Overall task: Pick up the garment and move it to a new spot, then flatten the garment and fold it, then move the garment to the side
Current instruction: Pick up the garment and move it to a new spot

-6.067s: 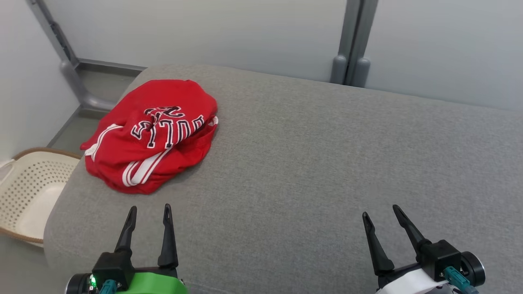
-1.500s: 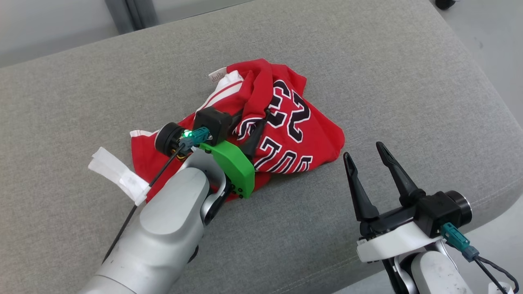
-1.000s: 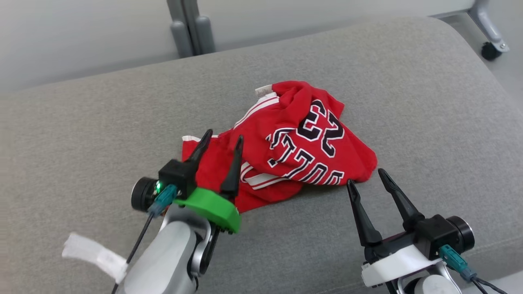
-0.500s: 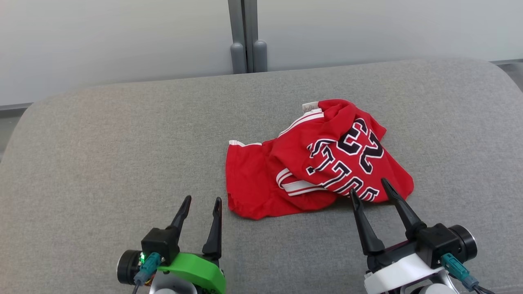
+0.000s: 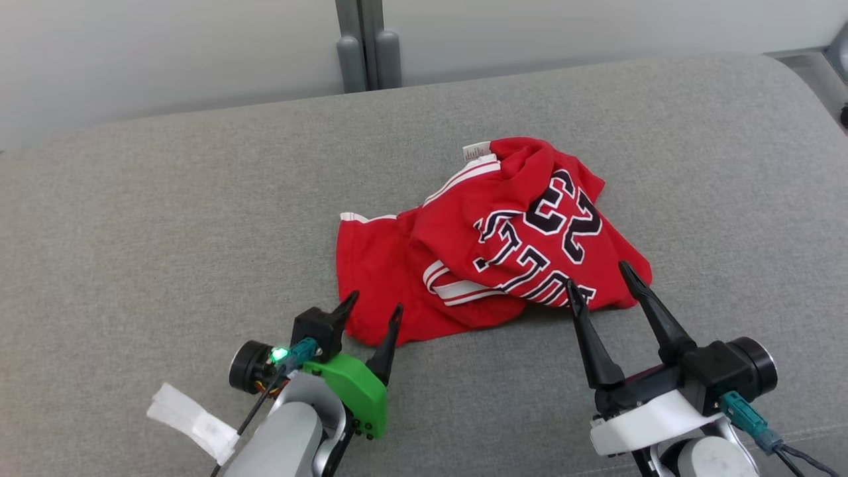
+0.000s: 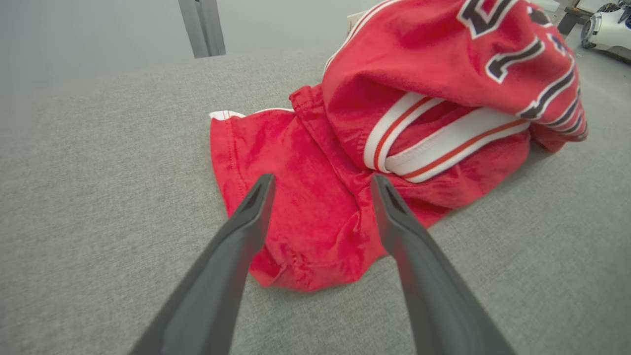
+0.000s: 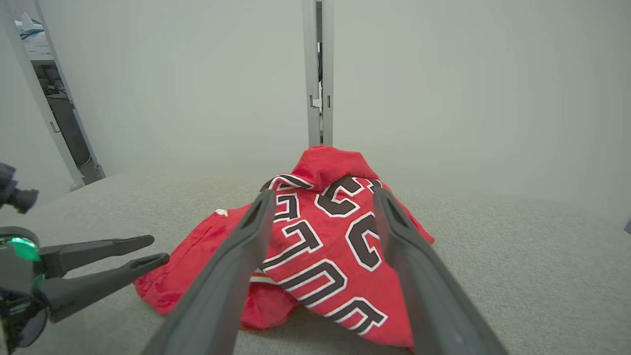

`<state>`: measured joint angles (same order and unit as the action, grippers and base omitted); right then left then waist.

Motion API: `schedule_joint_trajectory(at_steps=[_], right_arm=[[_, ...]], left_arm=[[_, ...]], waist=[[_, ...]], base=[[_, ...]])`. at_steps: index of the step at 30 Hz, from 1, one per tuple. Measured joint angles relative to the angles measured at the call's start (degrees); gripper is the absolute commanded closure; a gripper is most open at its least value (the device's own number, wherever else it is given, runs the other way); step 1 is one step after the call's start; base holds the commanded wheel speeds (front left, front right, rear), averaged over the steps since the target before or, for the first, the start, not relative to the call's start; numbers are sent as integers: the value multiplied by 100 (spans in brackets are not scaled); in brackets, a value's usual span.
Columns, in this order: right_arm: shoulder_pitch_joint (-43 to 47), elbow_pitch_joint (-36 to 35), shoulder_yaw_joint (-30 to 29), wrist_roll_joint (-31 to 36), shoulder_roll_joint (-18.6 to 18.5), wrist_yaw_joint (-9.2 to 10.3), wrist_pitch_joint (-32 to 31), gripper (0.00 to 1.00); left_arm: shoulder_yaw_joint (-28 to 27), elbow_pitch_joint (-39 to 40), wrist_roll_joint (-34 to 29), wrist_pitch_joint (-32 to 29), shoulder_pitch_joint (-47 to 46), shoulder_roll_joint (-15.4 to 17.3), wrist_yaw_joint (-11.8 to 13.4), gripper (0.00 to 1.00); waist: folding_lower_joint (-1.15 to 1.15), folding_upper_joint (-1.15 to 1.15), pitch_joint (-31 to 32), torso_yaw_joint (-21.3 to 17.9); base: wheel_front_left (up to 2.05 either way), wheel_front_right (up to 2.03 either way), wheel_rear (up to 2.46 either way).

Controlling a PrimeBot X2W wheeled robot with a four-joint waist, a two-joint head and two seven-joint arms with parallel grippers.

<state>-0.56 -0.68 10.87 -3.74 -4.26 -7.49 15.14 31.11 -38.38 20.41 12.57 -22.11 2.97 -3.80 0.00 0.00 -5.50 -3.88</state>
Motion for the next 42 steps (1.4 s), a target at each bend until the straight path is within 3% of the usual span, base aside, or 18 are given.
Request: schedule_joint_trajectory(at_steps=[10,15,16,25,27,33,42], right_arm=[[-337,-93,8,-43,-10,0,0,0],[-446,-109,27,-63,-18,0,0,0],[-453,-109,22,-63,-18,0,0,0],[-336,-66,-115,-64,-18,0,0,0],[-296,-64,-127,-64,-20,0,0,0],[-114,-58,-144,-64,-27,0,-1,0],[35,-69,-166,-63,-20,0,0,0]], left_arm=[[981,-1031,374,-430,-1082,-24,-227,0],[1241,-1318,444,-280,-1412,-26,40,0],[1272,-1345,480,-193,-1436,-26,75,100],[1225,-1010,884,221,-1424,-23,235,100],[948,-590,887,233,-1399,-23,328,100],[-156,566,1012,241,-971,78,268,100],[-1357,1689,778,246,-838,840,305,100]], waist=[[0,0,-629,-301],[0,0,-875,-435],[0,0,-903,-456],[0,0,-839,-377],[0,0,-781,-289],[0,0,-551,99],[0,0,-237,703]], base=[[0,0,0],[0,0,0],[0,0,0],[0,0,0],[0,0,0],[0,0,0],[0,0,0]])
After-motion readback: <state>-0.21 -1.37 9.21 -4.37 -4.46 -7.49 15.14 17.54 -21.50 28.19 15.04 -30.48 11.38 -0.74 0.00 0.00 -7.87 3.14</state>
